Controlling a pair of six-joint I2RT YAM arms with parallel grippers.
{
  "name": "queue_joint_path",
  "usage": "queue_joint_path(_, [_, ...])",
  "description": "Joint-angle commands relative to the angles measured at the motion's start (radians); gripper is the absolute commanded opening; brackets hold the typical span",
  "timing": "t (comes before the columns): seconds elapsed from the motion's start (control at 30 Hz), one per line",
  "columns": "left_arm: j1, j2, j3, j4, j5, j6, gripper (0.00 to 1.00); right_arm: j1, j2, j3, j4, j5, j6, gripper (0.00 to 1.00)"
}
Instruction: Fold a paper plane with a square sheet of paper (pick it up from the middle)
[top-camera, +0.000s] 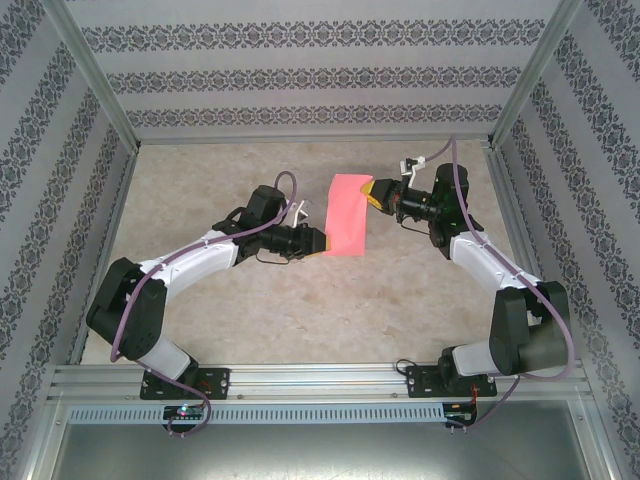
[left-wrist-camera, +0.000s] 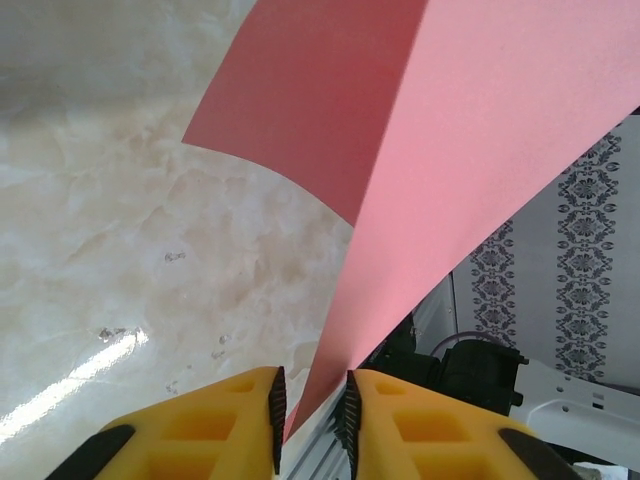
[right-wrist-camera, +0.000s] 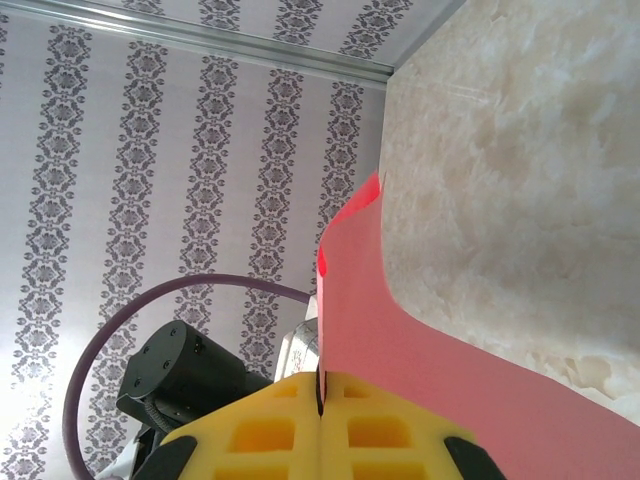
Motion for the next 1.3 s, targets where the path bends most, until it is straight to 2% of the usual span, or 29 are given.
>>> queue_joint_path(0.0, [-0.005, 0.016, 0.036, -0.038, 0.009, 0.04, 0.23, -0.01, -0.015, -0.018, 0.047, -0.005, 0.02, 0.0])
queue_joint_path(0.2, [-0.005, 0.028, 0.053, -0.091, 0.005, 0.067, 0.12, -0.016, -0.018, -0.022, 0.039, -0.005, 0.014, 0.0])
queue_joint_path(0.33, [-0.005, 0.029, 0.073, -0.165, -0.03, 0.097, 0.11, -0.018, -0.007, -0.037, 0.043, -0.002, 0.007, 0.0])
queue_joint_path(0.6, [-0.005, 0.008, 0.05, -0.173, -0.066, 0.056, 0.15, -0.018, 0.07, -0.109, 0.16, 0.007, 0.044, 0.0])
queue_joint_path(1.1, [-0.027, 0.162, 0.07, -0.13, -0.033, 0.055, 0.19, -0.021, 0.256, -0.19, 0.34, 0.004, 0.067, 0.0])
queue_joint_path(1.27, [-0.031, 0.2, 0.091, -0.144, -0.049, 0.075, 0.24, -0.038, 0.257, -0.18, 0.276, 0.001, 0.018, 0.0])
